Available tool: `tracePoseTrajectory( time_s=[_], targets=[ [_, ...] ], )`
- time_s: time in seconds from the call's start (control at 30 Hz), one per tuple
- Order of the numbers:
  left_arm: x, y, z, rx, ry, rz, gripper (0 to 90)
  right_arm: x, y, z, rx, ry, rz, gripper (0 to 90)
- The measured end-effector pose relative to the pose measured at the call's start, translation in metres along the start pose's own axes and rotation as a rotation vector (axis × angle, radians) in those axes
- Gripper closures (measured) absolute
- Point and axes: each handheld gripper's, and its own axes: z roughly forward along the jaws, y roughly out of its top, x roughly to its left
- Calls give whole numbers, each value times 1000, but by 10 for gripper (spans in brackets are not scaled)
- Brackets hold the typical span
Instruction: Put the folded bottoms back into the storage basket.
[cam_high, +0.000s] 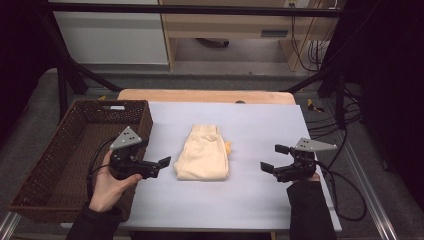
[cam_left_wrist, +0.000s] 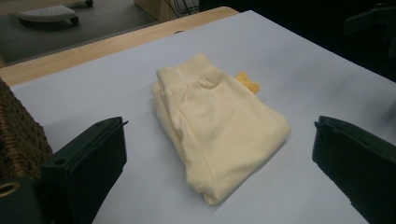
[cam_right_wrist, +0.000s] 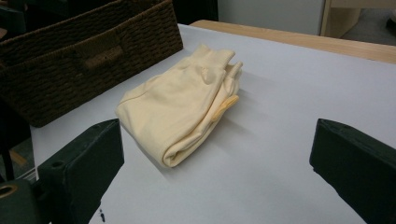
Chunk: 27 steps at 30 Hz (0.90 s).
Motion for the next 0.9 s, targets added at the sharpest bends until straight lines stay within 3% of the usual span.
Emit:
tracePoseTrajectory(
  time_s=[0.9],
  targets=[
    [-23,-7,46,57,-41,2,33,-1,-1,1,9,-1,3,32]
  ],
)
